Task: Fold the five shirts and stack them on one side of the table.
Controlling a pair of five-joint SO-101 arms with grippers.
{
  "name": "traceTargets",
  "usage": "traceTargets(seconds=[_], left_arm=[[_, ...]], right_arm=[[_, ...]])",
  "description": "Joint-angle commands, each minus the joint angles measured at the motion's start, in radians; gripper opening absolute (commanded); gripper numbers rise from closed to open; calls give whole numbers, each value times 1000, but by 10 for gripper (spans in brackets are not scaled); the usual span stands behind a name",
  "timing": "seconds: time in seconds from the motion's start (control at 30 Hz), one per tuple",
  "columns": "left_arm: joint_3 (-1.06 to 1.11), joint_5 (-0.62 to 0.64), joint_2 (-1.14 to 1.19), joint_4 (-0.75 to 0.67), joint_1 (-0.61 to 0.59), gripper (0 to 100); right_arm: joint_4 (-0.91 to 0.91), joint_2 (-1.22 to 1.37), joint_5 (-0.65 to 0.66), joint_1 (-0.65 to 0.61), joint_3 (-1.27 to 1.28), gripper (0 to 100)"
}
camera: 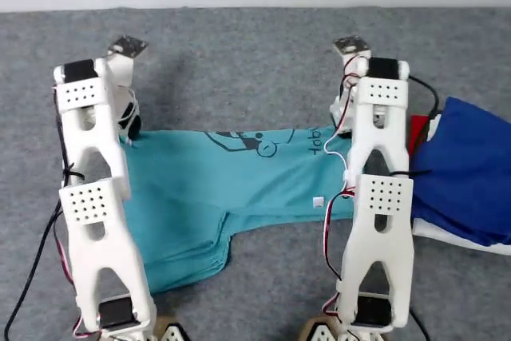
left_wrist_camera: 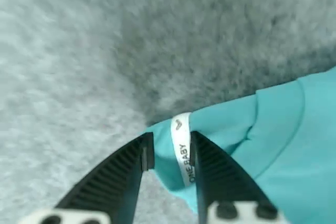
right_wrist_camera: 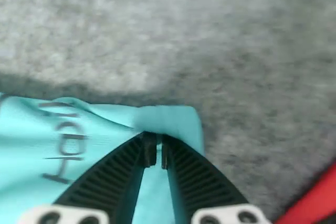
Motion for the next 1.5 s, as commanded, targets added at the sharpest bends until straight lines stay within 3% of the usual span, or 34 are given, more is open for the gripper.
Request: traceTargets(seconds=[0.0, 0.33, 0.6, 0.8, 1.07, 1.3, 1.47], left_arm=[[-30, 12, -106, 29, 23, 111], [383, 6, -476, 28, 57, 148], [619, 11, -741, 26, 28, 148], [710, 11, -918, 25, -112, 148], [779, -61, -959, 26, -362, 148], [814, -173, -959, 26, -539, 148], [814, -227, -951, 26, -589, 148]], right_arm=[[45, -22, -2, 15, -92, 36], [45, -202, -2, -25, 6, 38], [45, -489, 72, -119, 417, 36], [45, -704, 86, -232, 733, 38], [44, -891, 46, -544, 1049, 46], [13, -909, -26, -900, 1142, 254], [-97, -866, -18, -1055, 1142, 218]])
